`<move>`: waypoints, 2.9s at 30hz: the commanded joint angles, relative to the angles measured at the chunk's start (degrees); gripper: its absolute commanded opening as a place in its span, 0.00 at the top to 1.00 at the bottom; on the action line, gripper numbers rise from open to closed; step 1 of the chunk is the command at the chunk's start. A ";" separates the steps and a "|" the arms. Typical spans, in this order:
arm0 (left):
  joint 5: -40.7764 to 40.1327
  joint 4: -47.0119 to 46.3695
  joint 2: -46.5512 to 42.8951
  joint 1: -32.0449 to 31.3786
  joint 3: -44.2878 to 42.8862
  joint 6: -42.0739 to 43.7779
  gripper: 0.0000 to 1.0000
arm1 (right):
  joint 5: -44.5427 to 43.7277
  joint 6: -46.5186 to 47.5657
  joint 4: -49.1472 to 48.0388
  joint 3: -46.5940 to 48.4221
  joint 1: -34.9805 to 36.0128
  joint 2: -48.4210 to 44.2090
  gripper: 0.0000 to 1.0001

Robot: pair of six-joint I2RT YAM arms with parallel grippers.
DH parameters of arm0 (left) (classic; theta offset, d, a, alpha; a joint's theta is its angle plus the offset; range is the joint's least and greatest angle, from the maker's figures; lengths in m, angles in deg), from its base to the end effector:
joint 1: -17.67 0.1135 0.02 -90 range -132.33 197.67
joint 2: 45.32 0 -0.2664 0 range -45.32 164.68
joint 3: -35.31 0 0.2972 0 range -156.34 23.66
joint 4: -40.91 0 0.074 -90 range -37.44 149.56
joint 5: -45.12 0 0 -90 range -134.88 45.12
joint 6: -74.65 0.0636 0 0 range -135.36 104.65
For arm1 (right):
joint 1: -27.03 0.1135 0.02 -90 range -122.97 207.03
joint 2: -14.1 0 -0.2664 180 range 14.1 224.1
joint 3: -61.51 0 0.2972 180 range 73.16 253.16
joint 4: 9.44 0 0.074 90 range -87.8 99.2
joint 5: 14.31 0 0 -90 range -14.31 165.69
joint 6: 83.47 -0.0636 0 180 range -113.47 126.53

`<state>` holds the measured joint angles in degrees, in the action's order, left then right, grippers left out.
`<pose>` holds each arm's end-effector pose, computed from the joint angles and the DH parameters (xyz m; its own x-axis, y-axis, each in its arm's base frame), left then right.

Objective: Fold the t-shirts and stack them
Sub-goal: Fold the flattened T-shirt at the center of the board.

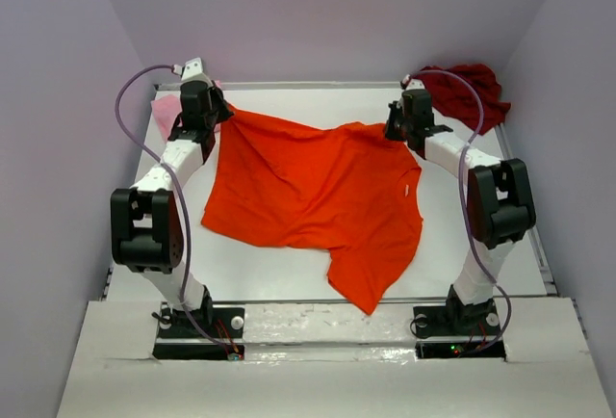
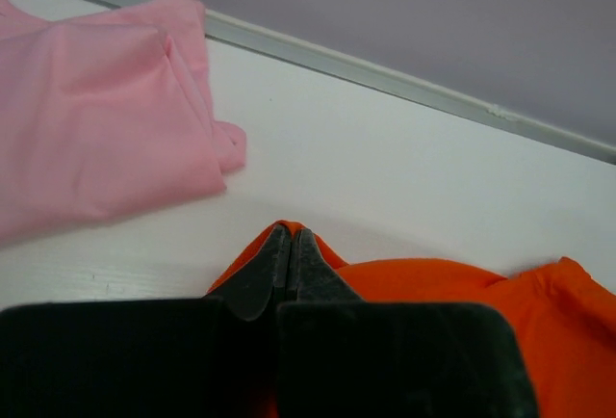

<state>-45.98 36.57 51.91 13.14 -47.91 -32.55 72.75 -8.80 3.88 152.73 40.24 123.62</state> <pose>0.4761 -0.0365 0.2827 -0.1777 -0.2825 -0.9427 0.0079 0.9575 -0.2884 0.4956 0.1130 0.1992 -0.5413 0.1441 -0.8284 -0.0442 0.9790 0.1992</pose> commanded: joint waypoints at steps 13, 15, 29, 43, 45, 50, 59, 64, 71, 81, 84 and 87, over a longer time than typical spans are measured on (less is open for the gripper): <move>-0.13 8.87 -12.59 -0.12 11.18 -5.57 1.00 | -0.41 -7.34 5.71 -20.15 0.41 -22.23 1.00; 0.83 8.87 -13.38 -0.12 12.15 -6.71 1.00 | -0.40 -7.78 6.32 -22.78 0.41 -25.30 1.00; 1.72 10.82 -11.77 1.10 15.31 -13.82 0.58 | -0.75 -7.61 8.17 -25.17 0.41 -27.69 1.00; 1.45 7.99 -19.71 2.07 12.17 -13.58 0.34 | 0.05 -9.10 8.08 -30.61 0.94 -32.52 1.00; 5.04 8.51 -18.75 2.07 9.19 -11.12 0.34 | -0.93 -8.93 8.26 -30.79 0.94 -33.22 0.67; 9.71 3.96 -20.23 2.07 12.06 -11.90 0.34 | -1.10 -8.93 8.61 -28.42 0.94 -32.26 0.42; 15.34 0.61 -22.96 2.07 15.76 -14.36 0.34 | -3.74 -8.31 5.46 -22.27 0.94 -19.10 0.39; 15.78 0.78 -24.10 2.07 15.76 -14.19 0.34 | -1.64 -8.92 3.26 -18.24 0.94 -11.89 0.43; 16.31 0.52 -25.25 2.07 15.85 -14.27 0.34 | -1.28 -9.01 2.28 -15.50 0.94 -6.42 0.51; 17.36 0.08 -25.34 2.07 16.02 -14.63 0.34 | -0.05 -9.10 1.76 -15.76 0.94 -4.84 1.00; 17.63 -0.01 -25.16 2.16 16.02 -14.71 0.34 | 0.21 -8.93 1.84 -16.11 0.94 -5.88 1.00; 17.71 -0.10 -24.90 2.25 16.11 -14.98 0.34 | 0.83 -9.01 1.76 -16.81 0.94 -8.34 1.00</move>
<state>-29.94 39.02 28.65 15.17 -32.15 -47.01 72.49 -17.74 8.16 135.00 40.65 118.77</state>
